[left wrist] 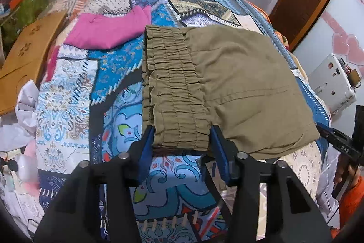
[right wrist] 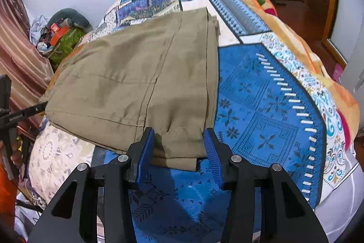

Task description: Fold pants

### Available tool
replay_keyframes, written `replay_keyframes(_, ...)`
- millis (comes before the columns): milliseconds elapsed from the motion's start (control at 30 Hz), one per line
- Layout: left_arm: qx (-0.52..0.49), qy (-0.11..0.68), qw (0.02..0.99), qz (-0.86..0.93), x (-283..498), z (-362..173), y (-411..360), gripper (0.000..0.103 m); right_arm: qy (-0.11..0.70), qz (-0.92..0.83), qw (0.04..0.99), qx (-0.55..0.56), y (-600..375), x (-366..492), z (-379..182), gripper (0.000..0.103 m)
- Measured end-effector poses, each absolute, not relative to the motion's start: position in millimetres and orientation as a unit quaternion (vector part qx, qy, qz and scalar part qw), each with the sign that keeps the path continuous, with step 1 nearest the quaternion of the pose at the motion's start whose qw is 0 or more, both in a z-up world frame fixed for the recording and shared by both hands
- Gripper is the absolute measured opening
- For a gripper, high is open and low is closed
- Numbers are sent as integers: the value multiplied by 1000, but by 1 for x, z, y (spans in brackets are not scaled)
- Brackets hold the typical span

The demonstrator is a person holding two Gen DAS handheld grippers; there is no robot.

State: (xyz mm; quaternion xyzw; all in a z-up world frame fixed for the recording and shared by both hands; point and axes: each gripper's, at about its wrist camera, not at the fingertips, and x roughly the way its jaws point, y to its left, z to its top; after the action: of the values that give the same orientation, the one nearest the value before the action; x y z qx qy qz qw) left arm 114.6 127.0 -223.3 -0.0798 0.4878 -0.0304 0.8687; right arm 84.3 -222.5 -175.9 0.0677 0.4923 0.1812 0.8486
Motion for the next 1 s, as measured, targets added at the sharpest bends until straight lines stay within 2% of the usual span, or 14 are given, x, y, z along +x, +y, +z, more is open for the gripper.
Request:
replay_keyframes(67,-51,479,876,-14,115,-220,121,46,491,184,850,56,-220,82,-177,36)
replay_keyframes(200,-3,473,881,8,115,-218,110,46,490,184,852,13,-216,79,-176,21)
replay_keyframes(367,-18,485,874,3,114,-230,117,50,500,187,846,-8,-216,79,-181,19)
replay_keyframes(733,-23,455,890,10,127,-176,132,53,495,199,846,14,-234,102,-152,22)
replay_keyframes(800,-26,449,893,11,138,-167,137,53,476,190,859,13,-239,114,-138,35)
replay_keyframes(867,-27,443,896,18,154,-159,141,54,457,181,871,11,-242,126,-128,41)
replay_keyframes(1000,-29,439,898,21,182,-157,146,61,430,174,886,5,-241,161,-114,41)
